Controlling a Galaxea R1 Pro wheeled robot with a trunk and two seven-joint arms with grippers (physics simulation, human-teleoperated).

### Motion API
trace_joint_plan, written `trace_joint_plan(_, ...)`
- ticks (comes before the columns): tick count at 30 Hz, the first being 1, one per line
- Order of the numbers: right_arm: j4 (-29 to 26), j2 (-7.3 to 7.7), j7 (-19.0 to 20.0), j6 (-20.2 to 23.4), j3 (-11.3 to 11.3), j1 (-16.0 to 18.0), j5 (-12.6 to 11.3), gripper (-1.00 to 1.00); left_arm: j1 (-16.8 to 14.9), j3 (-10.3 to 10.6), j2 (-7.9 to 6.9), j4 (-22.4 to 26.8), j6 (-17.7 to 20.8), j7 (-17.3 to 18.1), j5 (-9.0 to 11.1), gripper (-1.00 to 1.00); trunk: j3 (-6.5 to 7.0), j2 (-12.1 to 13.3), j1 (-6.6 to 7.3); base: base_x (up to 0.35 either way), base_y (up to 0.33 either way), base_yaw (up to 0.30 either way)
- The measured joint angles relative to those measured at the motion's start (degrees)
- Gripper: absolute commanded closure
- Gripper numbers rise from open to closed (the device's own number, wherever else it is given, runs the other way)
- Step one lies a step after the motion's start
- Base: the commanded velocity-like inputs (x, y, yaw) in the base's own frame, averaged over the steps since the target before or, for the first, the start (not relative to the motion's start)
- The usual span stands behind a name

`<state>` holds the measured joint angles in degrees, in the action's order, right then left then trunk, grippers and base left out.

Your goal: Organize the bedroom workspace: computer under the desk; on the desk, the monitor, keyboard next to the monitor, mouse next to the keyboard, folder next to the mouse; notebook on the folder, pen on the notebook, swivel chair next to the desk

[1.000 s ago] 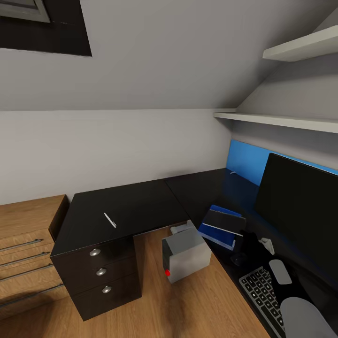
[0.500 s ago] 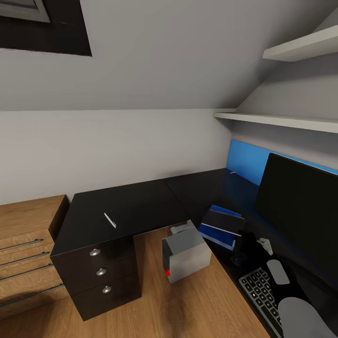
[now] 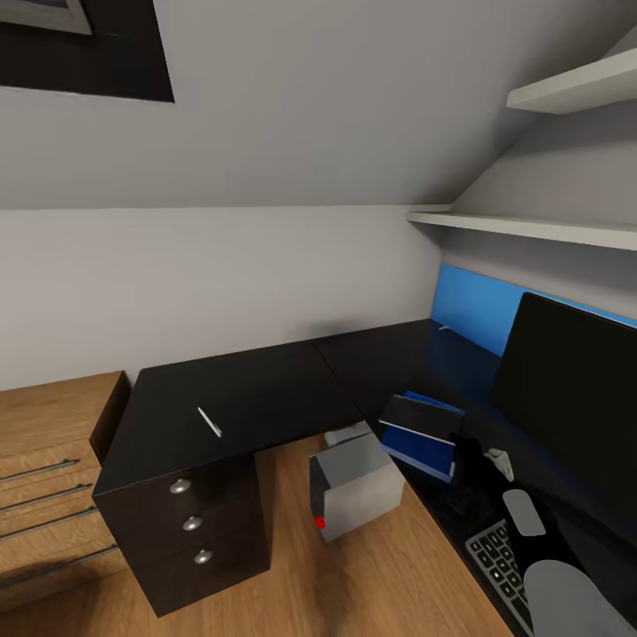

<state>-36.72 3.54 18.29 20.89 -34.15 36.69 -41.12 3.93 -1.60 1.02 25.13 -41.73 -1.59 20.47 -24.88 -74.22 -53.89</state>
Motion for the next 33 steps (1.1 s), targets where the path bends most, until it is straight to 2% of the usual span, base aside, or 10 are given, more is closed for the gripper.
trace_joint_plan(33,-0.06,0.2,0.07,0.05,-0.04,0.0,0.04,1.0,0.0,0.0,0.0,0.0,0.0,0.0,0.0,-1.0,0.0,0.0,0.0,0.002,-0.024,0.0)
